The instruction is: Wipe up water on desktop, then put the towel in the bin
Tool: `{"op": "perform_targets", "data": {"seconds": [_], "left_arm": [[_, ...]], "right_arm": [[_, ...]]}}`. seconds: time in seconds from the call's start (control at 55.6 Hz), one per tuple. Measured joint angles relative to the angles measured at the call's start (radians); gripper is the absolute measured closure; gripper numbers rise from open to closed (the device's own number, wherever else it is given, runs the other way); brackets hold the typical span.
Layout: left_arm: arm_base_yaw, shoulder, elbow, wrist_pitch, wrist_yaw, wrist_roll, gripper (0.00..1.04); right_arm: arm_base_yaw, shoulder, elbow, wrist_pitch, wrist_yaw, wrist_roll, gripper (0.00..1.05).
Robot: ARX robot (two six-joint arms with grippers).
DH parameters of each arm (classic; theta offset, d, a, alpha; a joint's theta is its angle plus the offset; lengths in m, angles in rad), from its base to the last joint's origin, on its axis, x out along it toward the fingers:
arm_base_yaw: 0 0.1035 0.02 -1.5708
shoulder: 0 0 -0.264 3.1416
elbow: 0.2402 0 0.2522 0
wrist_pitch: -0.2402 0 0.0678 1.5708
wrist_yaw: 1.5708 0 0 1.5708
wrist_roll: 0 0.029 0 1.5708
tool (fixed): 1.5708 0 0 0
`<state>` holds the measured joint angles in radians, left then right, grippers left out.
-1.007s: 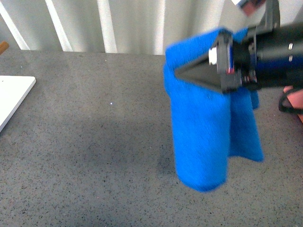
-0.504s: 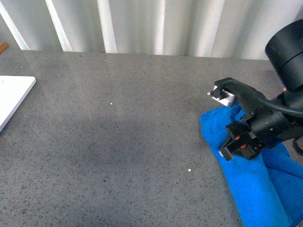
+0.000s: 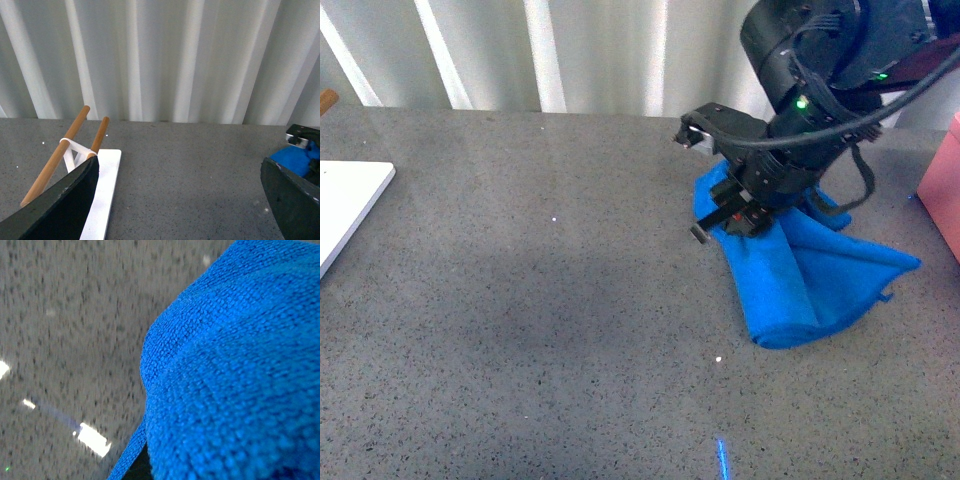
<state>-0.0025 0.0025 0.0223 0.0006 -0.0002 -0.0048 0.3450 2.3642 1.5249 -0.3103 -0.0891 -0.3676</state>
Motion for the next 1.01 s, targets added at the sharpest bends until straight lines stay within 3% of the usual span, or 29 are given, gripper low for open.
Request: {"op": "perform_targets", "data": {"seconds": [0.216, 0.522, 0.773, 1.007], "left_arm": [[0.0, 0.0, 0.0, 0.0, 0.0, 0.0, 0.07], [0.0, 0.0, 0.0, 0.0, 0.0, 0.0, 0.07], [0.0, 0.0, 0.0, 0.0, 0.0, 0.0, 0.07], [0.0, 0.0, 0.0, 0.0, 0.0, 0.0, 0.07]], "right_arm": [[0.08, 0.062, 0.15, -0.035, -0.05, 0.001, 0.99], [0.208, 0.003, 0.068, -0.023, -0.202, 0.012, 0.99], [0.15, -0.26, -0.279, 0.054, -0.226, 0.015, 0.99], [0.055, -0.45, -0.34, -0.002, -0.154, 0.016, 0.99]]}}
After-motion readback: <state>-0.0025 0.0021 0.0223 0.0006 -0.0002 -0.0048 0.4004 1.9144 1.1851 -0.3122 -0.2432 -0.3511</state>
